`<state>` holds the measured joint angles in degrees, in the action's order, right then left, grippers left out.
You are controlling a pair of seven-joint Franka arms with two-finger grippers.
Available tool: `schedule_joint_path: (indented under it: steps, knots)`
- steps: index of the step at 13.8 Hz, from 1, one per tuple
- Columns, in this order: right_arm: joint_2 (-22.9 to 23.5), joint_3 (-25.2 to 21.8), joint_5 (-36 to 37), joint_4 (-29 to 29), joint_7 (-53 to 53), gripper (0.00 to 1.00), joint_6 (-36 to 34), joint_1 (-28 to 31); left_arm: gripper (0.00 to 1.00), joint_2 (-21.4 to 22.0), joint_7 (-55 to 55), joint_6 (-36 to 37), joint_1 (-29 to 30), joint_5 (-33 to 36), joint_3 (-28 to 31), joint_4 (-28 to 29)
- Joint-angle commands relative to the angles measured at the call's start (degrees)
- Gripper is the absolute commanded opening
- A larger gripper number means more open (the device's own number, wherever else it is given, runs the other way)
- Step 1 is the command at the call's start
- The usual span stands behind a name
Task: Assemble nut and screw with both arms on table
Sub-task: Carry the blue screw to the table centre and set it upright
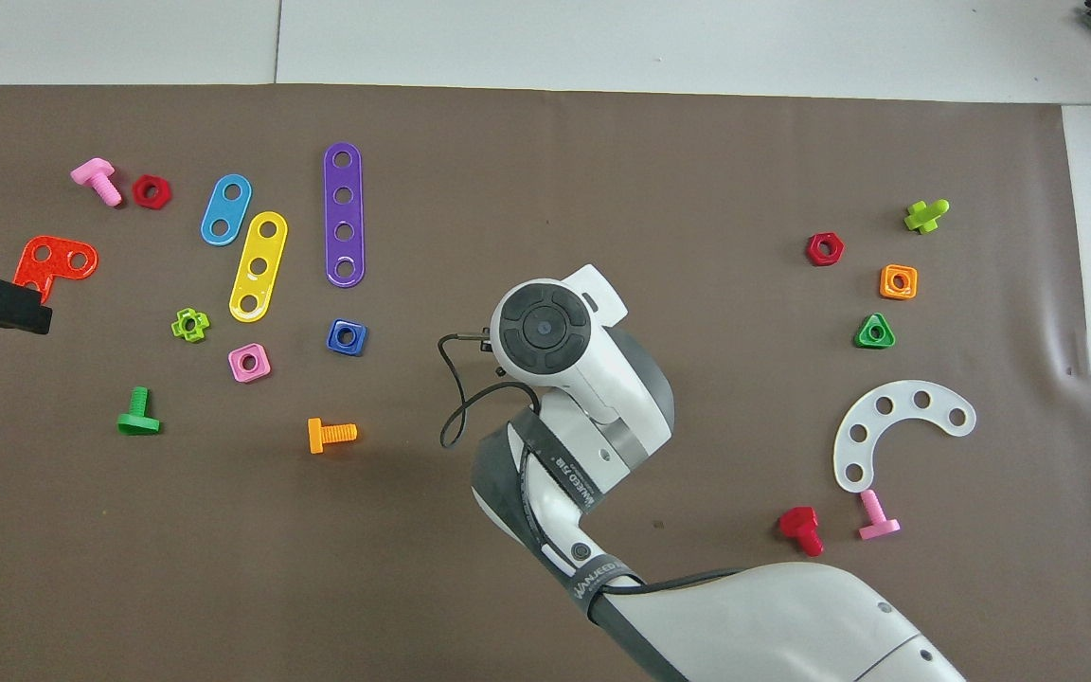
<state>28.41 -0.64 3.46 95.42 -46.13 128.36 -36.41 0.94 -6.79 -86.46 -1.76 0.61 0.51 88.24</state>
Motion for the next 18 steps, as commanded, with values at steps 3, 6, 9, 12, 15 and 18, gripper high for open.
schedule_joint_path:
  steps: [3,6,9,12,15,18]
  knots:
    - [-1.3,-0.2,1.1,3.6,-1.5,0.00,2.2,-0.2,1.00,1.8,0.4,0.5,0.6,0.2,-0.4,1.8]
    - [-1.3,-0.2,1.1,3.7,-1.5,0.00,2.2,-0.1,1.00,1.7,0.5,-0.5,0.6,0.2,-0.4,1.7]
    - [-1.3,-0.2,1.0,4.2,-1.7,1.00,2.5,0.0,1.00,1.5,0.4,-0.6,0.2,0.2,-0.6,1.5]
    - [-1.6,-0.2,1.0,3.7,-1.7,1.00,2.2,0.0,1.00,1.5,0.5,-1.3,-0.2,0.2,-0.6,1.6]
    - [-5.9,-0.7,1.0,3.8,-1.6,1.00,0.9,0.9,1.00,1.6,0.5,-1.7,-0.3,0.2,-0.6,1.8]
    - [-9.9,-0.7,1.0,3.8,-0.5,1.00,-0.2,5.0,1.00,1.4,0.6,-5.0,-0.4,0.2,-1.0,2.5]
